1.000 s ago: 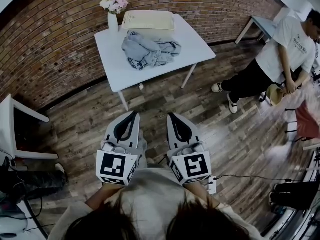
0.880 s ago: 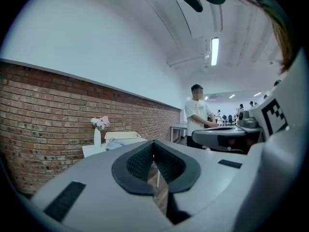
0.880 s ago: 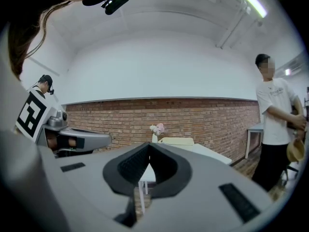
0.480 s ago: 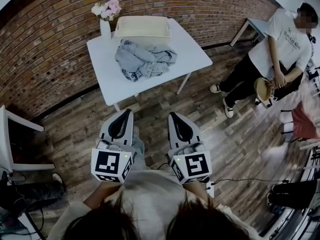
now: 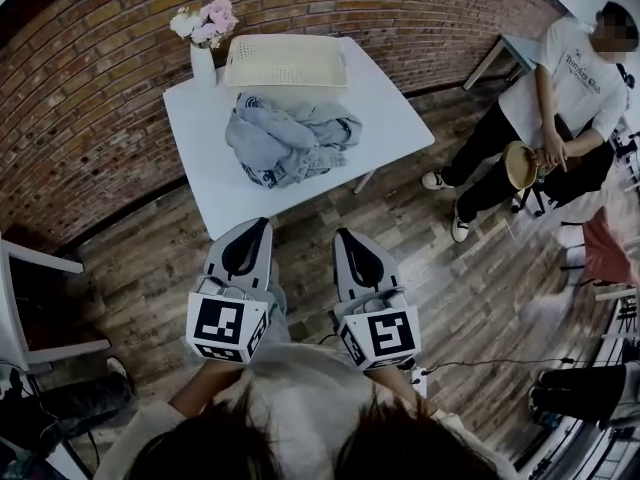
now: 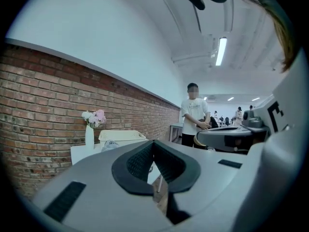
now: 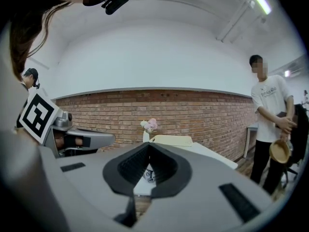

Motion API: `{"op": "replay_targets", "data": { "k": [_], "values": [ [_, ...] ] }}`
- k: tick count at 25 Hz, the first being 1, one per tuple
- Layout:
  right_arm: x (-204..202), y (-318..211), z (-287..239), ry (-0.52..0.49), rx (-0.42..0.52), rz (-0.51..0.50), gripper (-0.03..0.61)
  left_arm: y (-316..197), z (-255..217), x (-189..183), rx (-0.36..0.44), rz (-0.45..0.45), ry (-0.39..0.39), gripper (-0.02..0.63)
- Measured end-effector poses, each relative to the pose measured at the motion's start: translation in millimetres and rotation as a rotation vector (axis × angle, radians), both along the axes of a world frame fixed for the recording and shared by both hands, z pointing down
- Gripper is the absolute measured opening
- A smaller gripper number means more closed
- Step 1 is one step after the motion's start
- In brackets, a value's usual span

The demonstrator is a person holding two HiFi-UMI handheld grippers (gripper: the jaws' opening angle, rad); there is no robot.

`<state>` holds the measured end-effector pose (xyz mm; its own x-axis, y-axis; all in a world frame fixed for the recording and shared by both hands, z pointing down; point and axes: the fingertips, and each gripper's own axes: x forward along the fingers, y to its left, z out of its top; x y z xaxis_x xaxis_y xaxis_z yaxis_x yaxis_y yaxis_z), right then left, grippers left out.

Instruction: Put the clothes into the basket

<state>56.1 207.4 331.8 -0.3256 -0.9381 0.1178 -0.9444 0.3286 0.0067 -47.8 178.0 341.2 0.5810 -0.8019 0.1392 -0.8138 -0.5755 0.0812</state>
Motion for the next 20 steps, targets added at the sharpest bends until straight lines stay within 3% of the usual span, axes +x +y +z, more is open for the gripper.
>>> {"op": "replay_targets", "data": {
  "k": [10,20],
  "values": [
    [2.2,-76.0,11.1,-0.007,-0.062,0.033,0.006,-77.1,10.2,0.9,-0.062,0.045,0.001,0.0],
    [17.2,-157.1,41.7,-0.039,-0.156,0.092,0.006,-166.3,32.3,2.3,-0.132,0.098,-0.054,0.0]
  ]
}}
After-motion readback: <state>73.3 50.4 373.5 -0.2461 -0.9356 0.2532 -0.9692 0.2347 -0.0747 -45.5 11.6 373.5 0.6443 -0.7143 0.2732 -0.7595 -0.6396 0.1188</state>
